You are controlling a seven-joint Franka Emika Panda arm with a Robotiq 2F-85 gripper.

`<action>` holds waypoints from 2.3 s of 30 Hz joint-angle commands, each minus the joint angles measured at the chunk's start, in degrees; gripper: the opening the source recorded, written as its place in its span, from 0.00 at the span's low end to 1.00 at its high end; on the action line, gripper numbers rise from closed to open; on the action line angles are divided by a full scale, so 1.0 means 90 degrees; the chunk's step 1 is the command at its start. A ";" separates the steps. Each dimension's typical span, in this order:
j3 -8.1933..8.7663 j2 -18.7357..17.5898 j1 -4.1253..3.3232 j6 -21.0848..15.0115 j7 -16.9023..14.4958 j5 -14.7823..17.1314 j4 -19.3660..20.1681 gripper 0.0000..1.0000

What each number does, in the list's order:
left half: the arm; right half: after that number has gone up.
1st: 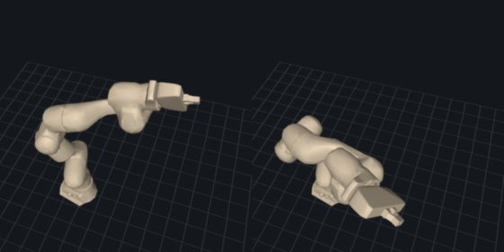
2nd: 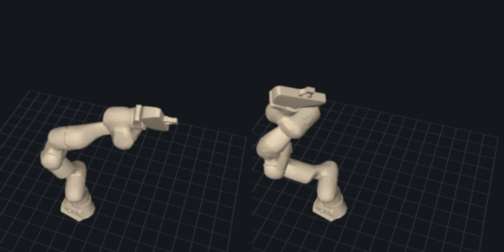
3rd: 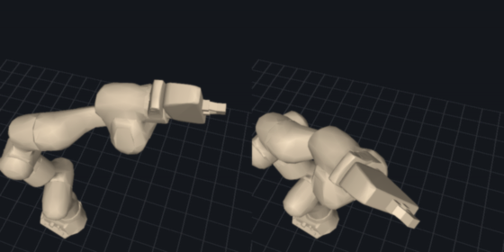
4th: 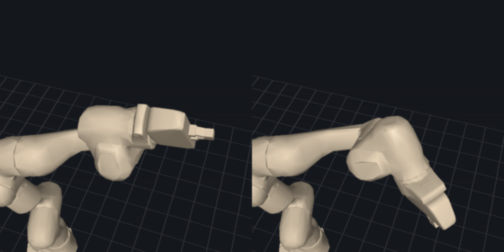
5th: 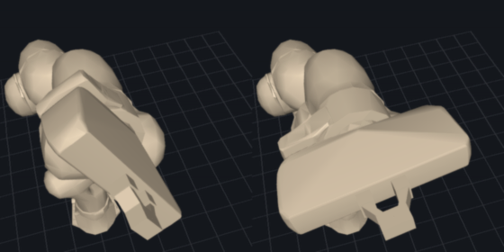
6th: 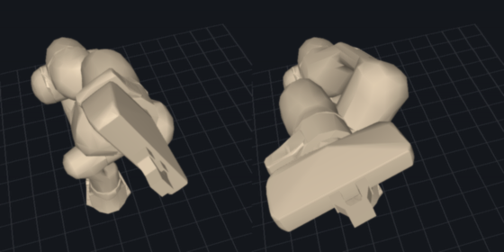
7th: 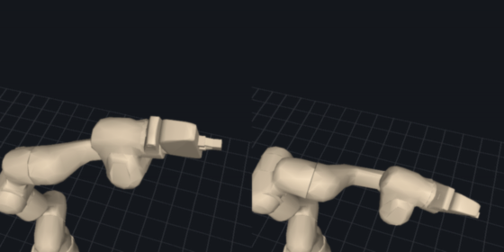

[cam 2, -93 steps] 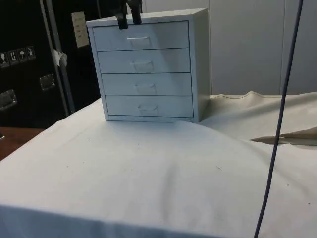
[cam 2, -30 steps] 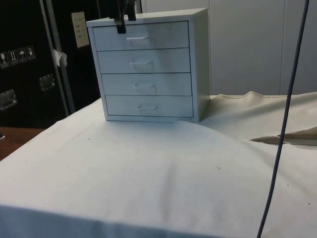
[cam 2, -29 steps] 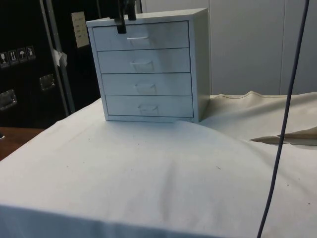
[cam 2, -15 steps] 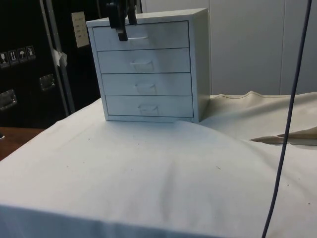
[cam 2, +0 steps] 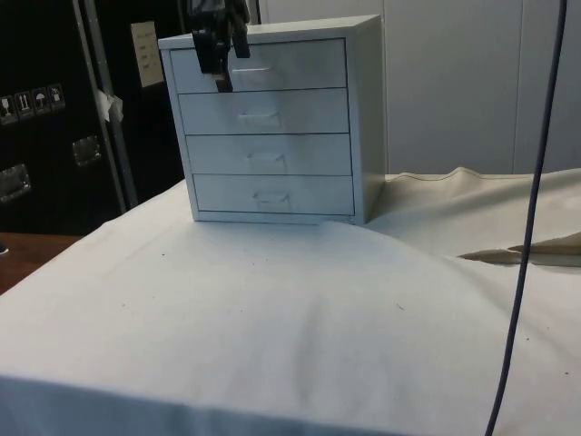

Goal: Open the drawer, then close it.

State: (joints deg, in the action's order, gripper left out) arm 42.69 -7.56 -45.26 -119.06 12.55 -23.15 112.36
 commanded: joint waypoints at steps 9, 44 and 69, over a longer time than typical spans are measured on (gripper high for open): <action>0.0013 -0.0242 0.0013 -0.0070 0.0166 -0.0293 0.0006 1.00; 0.0407 -0.0675 0.0146 -0.0337 -0.0121 -0.0210 -0.0115 1.00; 0.0420 -0.0828 0.0172 -0.0427 -0.0083 -0.0172 -0.0089 0.95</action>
State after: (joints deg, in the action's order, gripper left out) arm 46.47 -15.01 -43.77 -122.67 11.80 -24.69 111.44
